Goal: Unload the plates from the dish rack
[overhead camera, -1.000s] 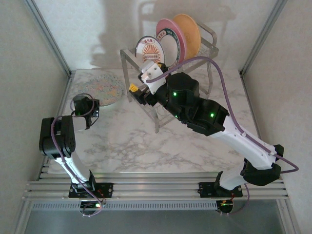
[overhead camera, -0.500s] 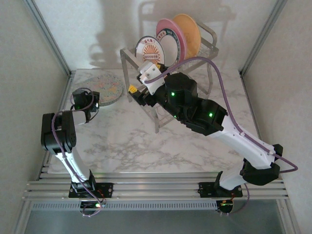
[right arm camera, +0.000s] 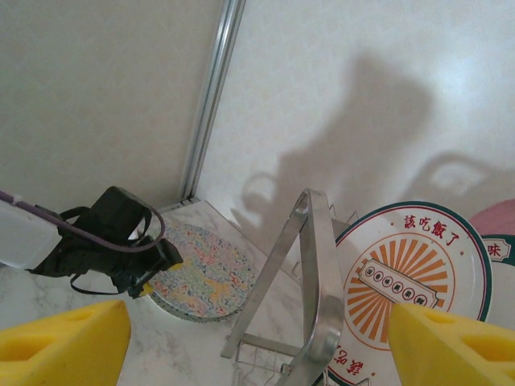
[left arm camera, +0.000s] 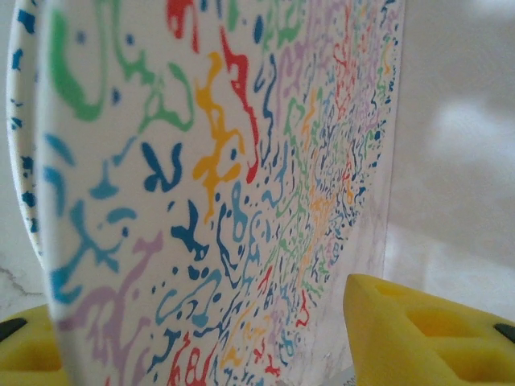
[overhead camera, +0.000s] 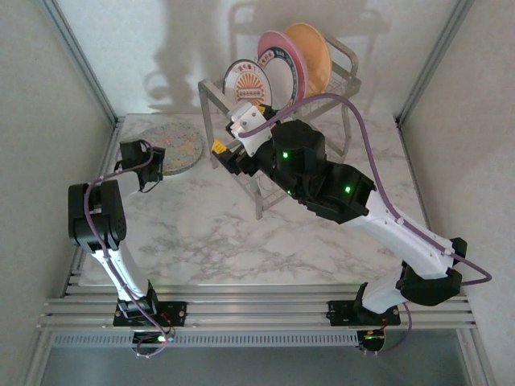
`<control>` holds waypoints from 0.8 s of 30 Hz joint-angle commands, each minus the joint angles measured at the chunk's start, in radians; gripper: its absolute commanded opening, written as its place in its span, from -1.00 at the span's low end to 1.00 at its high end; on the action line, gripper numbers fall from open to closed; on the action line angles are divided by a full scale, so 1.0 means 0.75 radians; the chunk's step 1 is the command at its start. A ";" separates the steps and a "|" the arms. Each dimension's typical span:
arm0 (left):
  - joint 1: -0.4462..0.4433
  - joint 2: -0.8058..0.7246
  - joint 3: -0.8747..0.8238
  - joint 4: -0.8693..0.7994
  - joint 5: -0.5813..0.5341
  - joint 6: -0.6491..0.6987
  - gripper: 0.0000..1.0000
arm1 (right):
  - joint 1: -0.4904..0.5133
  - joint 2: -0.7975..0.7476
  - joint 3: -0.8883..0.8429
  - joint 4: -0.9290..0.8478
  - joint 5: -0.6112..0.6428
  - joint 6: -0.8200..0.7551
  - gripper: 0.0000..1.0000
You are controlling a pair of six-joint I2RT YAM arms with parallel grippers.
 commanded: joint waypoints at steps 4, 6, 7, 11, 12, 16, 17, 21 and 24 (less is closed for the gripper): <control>0.010 0.045 0.092 -0.174 -0.024 0.034 0.15 | 0.012 0.005 0.041 0.015 0.040 0.022 0.68; 0.009 0.050 0.103 -0.199 -0.028 0.035 0.15 | 0.012 0.001 0.039 0.013 0.041 0.024 0.68; 0.011 0.055 0.105 -0.212 -0.034 0.035 0.15 | 0.013 0.000 0.039 0.012 0.042 0.026 0.68; 0.011 0.063 0.110 -0.237 -0.030 0.037 0.17 | 0.012 -0.008 0.036 0.009 0.044 0.028 0.68; 0.011 0.065 0.109 -0.243 -0.031 0.038 0.17 | 0.012 -0.009 0.035 0.010 0.045 0.028 0.68; 0.009 0.059 0.108 -0.270 -0.048 0.045 0.20 | 0.013 -0.014 0.033 0.005 0.046 0.030 0.68; 0.008 0.056 0.110 -0.282 -0.055 0.050 0.20 | 0.014 -0.013 0.034 0.005 0.046 0.031 0.68; 0.009 0.045 0.110 -0.314 -0.072 0.068 0.21 | 0.012 -0.013 0.037 0.005 0.045 0.030 0.68; 0.009 0.041 0.111 -0.338 -0.077 0.079 0.22 | 0.012 -0.014 0.037 0.005 0.045 0.030 0.68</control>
